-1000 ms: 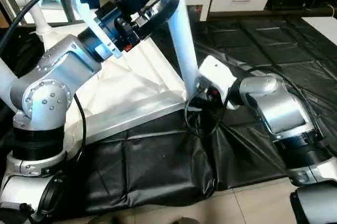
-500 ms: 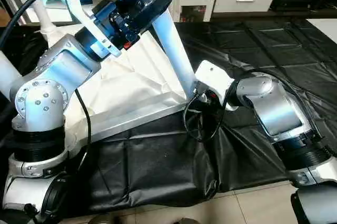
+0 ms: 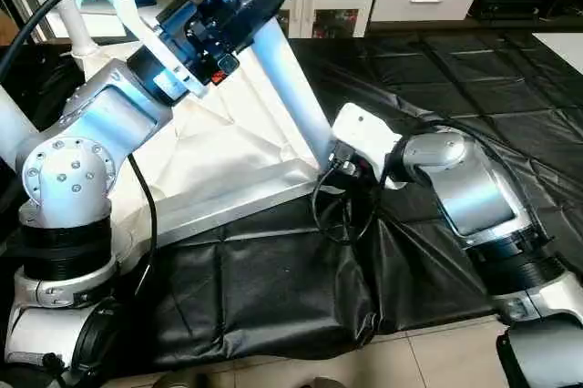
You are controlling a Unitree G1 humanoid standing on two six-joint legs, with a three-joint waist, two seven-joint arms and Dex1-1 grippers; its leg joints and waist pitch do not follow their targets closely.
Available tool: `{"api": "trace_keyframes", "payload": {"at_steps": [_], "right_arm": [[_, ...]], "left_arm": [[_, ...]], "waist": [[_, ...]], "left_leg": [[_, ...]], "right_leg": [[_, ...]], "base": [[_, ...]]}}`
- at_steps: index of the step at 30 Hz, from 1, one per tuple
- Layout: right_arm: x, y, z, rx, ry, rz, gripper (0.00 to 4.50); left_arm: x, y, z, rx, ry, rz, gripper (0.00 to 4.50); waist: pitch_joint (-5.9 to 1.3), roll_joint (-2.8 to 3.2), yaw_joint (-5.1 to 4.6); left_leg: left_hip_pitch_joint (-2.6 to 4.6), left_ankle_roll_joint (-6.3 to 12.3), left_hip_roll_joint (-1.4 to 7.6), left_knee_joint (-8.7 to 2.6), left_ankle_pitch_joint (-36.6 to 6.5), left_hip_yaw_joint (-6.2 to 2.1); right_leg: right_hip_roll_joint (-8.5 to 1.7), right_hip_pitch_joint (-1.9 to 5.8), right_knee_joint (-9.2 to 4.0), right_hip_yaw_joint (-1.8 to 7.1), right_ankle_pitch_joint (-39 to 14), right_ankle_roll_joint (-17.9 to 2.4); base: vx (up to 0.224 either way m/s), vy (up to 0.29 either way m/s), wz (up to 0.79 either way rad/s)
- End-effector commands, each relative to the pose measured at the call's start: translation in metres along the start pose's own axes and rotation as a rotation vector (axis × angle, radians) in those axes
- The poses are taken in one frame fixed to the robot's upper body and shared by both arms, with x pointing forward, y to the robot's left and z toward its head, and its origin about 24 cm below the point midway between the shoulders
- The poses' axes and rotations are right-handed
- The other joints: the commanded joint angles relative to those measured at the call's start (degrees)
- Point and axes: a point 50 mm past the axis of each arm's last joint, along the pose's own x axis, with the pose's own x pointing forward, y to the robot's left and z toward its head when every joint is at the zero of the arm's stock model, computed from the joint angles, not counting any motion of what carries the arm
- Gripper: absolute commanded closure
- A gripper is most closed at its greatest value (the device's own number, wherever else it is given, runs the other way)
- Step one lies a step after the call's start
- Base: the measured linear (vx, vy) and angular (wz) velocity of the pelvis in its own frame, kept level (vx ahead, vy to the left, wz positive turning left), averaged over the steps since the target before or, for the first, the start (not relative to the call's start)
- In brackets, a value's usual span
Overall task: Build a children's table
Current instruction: Insert table leg to table base
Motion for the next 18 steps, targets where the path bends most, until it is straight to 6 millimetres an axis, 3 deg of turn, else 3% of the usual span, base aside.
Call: {"api": "trace_keyframes", "payload": {"at_steps": [1, 2, 3, 4, 11, 17, 18], "right_arm": [[-0.008, -0.009, 0.009, 0.01, -0.057, -0.045, 2.08], [-0.008, -0.009, 0.009, 0.01, -0.057, -0.045, 2.08], [-0.008, -0.01, 0.01, 0.021, -0.076, -0.052, 1.52], [-0.008, -0.011, 0.011, 0.024, -0.082, -0.054, 1.38], [-0.008, -0.014, 0.015, 0.04, -0.146, -0.098, 0.88], [-0.009, -0.021, 0.022, 0.014, -0.265, -0.22, 0.29], [-0.009, -0.022, 0.024, 0.018, -0.313, -0.245, 0.29]], "left_arm": [[0.002, 0.001, 0.003, -0.001, -0.011, 0.008, 2.58], [0.002, 0.001, 0.003, -0.001, -0.011, 0.008, 2.64], [0.001, 0.002, 0.004, 0.009, -0.015, 0.018, 2.69], [0.001, 0.003, 0.004, 0.009, -0.017, 0.019, 2.75], [0.001, 0.007, 0.008, 0.06, -0.046, 0.064, 2.94], [-0.003, 0.012, 0.016, 0.197, -0.08, 0.133, 2.94], [-0.003, 0.012, 0.017, 0.241, -0.081, 0.144, 2.94]], "waist": [[-6.21, -0.83, 0.02], [-6.2, -0.85, 0.01], [-6.33, -0.55, 0.11], [-6.28, -0.71, 0.02], [-6.53, -0.79, 0.15], [-6.52, -0.7, 0.0], [-6.55, -1.01, -0.03]], "left_leg": [[1.05, 4.79, 0.29, -2.2, 4.21, -0.27], [1.04, 4.75, 0.28, -2.2, 4.12, -0.28], [1.09, 4.53, 0.27, -2.17, 3.83, -0.35], [1.07, 4.4, 0.26, -2.2, 3.57, -0.31], [0.93, 4.44, 0.17, -2.06, 5.33, -0.36], [0.88, 4.44, 0.23, -2.03, 5.15, -0.35], [0.96, 4.41, 0.2, -2.06, 5.17, -0.31]], "right_leg": [[-2.96, 4.42, -2.74, 2.12, 21.54, -17.31], [-2.95, 4.43, -2.77, 2.13, 21.39, -17.27], [-3.01, 4.45, -2.78, 2.09, 20.72, -17.19], [-2.99, 4.44, -2.85, 2.11, 20.26, -17.1], [-2.91, 4.56, -2.54, 2.04, 22.93, -16.96], [-2.99, 4.44, -2.57, 2.04, 21.82, -16.04], [-2.87, 4.49, -2.61, 2.01, 21.8, -15.89]], "base": [[0.0, 0.0, 0.0], [0.0, 0.0, 0.0], [0.0, 0.0, 0.0], [0.0, 0.0, 0.0], [0.0, 0.0, 0.0], [0.0, 0.0, 0.0], [0.0, 0.0, 0.0]]}}
